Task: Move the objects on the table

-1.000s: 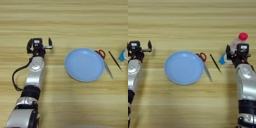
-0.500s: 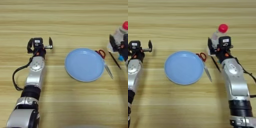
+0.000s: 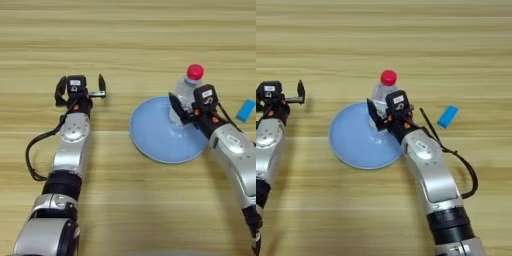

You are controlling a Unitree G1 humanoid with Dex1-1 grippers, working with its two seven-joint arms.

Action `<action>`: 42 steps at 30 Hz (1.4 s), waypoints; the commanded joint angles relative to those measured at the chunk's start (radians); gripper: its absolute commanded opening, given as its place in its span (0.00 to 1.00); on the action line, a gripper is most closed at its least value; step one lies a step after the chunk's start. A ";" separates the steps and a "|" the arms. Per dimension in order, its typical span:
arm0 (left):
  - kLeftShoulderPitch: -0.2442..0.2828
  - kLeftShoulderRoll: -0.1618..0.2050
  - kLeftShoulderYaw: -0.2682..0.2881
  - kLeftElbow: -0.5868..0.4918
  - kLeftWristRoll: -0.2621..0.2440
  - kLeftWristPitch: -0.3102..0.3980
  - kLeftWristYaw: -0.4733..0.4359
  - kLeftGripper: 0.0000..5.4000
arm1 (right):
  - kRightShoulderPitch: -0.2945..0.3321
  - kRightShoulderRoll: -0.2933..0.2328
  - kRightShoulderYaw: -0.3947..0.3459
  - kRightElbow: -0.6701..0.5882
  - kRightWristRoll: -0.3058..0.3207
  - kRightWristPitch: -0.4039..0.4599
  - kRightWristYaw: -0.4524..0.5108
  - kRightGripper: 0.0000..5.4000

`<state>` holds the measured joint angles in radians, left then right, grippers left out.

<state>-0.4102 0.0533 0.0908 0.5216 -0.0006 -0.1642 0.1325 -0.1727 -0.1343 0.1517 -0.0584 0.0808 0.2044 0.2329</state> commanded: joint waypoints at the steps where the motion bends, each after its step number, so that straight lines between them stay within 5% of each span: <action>1: 0.001 -0.002 -0.008 -0.008 0.016 0.006 0.005 1.00 | -0.009 0.015 0.019 0.051 -0.019 -0.051 0.016 0.60; 14: 0.002 -0.001 -0.010 -0.011 0.013 0.005 0.007 1.00 | -0.008 0.029 0.038 0.128 -0.041 -0.100 0.048 0.60; 31: 0.001 0.000 -0.014 -0.011 0.012 0.004 0.008 1.00 | 0.001 0.029 0.018 0.074 -0.031 -0.107 0.059 1.00; 42: 0.002 -0.002 -0.016 -0.013 0.012 0.004 0.010 1.00 | -0.013 0.034 -0.015 0.076 -0.019 -0.137 0.059 1.00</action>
<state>-0.4102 0.0531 0.0746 0.5185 -0.0009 -0.1642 0.1357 -0.1752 -0.1055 0.1475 0.0314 0.0474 0.0762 0.2900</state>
